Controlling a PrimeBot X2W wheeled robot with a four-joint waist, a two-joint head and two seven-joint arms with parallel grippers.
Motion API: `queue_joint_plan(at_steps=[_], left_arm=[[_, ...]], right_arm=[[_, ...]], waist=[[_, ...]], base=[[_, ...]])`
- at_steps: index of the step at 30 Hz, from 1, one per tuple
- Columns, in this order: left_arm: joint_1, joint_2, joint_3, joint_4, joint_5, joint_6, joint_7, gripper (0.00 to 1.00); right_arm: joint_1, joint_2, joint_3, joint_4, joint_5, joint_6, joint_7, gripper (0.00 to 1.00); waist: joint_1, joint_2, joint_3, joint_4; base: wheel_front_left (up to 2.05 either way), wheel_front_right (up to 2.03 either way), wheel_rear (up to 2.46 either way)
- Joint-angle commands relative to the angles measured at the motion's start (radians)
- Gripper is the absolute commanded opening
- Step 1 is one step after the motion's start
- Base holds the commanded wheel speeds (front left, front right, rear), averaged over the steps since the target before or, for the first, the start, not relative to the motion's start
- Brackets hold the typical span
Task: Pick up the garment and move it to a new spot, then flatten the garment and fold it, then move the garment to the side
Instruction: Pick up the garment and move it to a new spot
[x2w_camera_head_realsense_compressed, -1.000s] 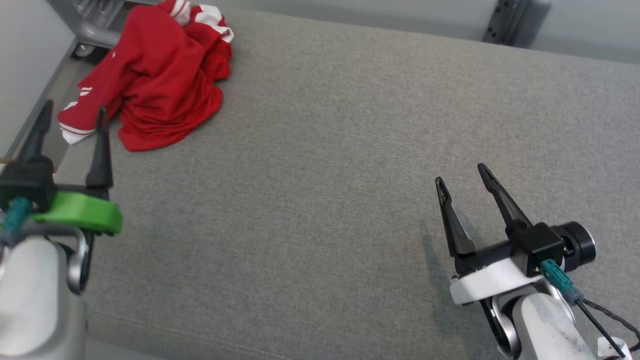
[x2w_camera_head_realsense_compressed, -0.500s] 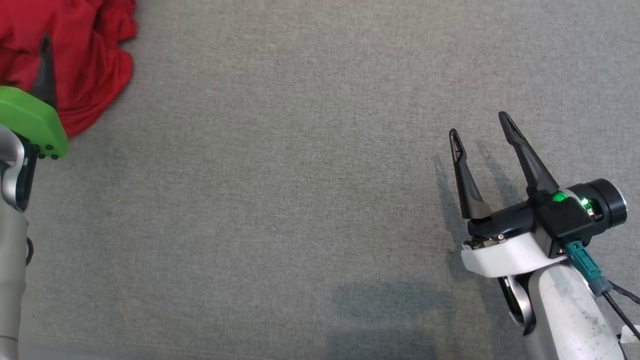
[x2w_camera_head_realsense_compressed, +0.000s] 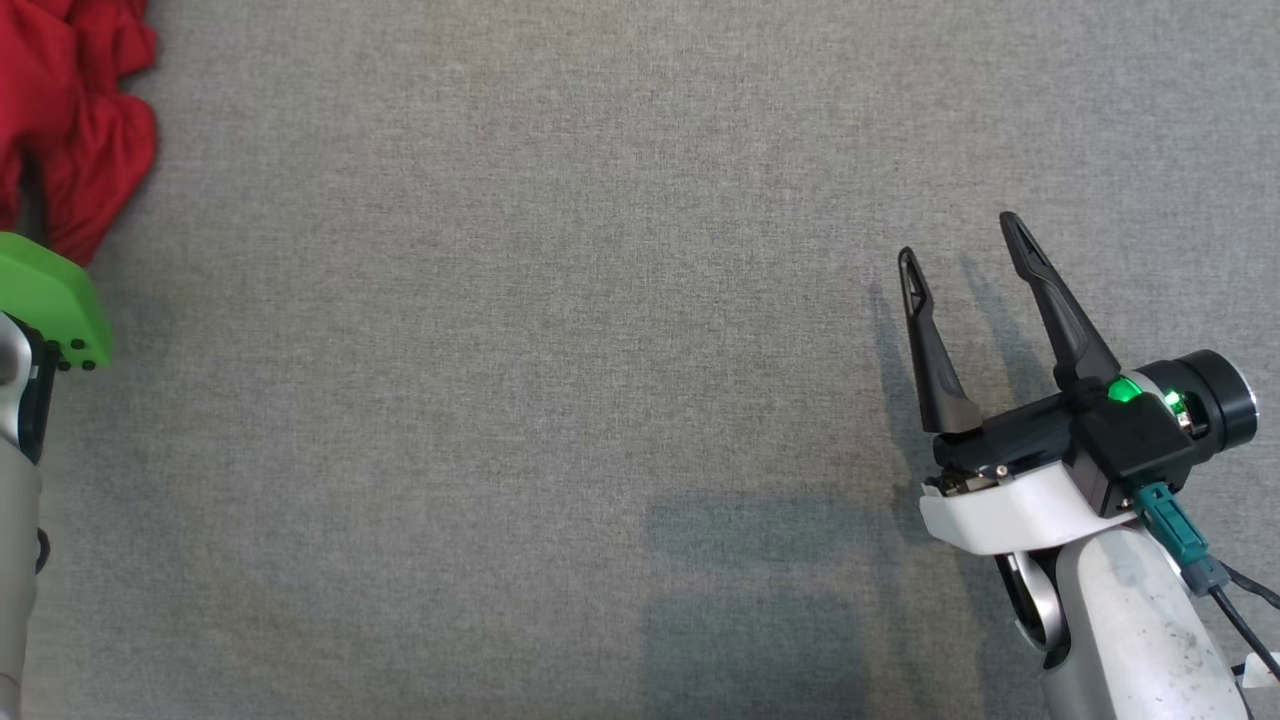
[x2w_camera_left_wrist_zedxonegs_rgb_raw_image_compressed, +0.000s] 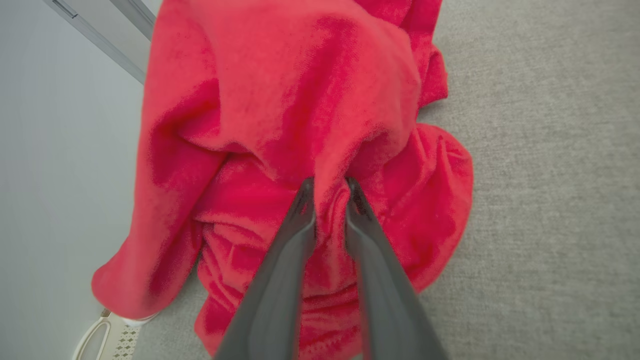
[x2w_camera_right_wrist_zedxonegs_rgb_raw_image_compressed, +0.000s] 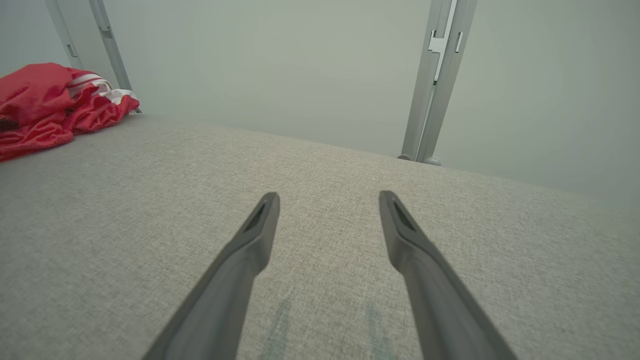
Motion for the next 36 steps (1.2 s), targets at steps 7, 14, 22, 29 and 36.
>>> queue_joint_plan(at_steps=[7, 14, 22, 29, 36], left_arm=[[-0.049, 0.036, -0.057, 0.008, 0.020, -0.005, -0.043, 0.00], [-0.080, 0.080, -0.150, -0.062, 0.036, -0.007, -0.039, 0.00], [-0.126, 0.121, -0.325, -0.283, -0.004, -0.007, 0.035, 0.00], [-0.137, 0.088, -0.446, -0.551, -0.082, -0.006, 0.112, 0.00], [-0.122, 0.019, -0.488, -0.769, -0.158, -0.002, 0.139, 0.00]], right_arm=[[0.012, 0.006, 0.010, 0.031, 0.032, 0.000, -0.003, 1.00], [0.040, 0.009, 0.001, 0.057, 0.088, 0.000, -0.003, 1.00], [0.095, 0.009, -0.045, 0.075, 0.149, 0.000, -0.003, 1.00], [0.135, 0.009, -0.094, 0.076, 0.171, 0.000, -0.003, 1.00], [0.140, 0.009, -0.109, 0.071, 0.191, 0.000, -0.003, 1.00]], waist=[[-0.0001, 0.0000, -0.105, 0.006], [-0.0001, 0.0000, -0.241, -0.015], [-0.0001, 0.0000, -0.378, -0.084], [-0.0001, 0.0000, -0.435, -0.165], [-0.0001, 0.0000, -0.415, -0.249]], base=[[0.00, 0.00, 0.00], [0.00, 0.00, 0.00], [0.00, 0.00, 0.00], [0.00, 0.00, 0.00], [0.00, 0.00, 0.00]])
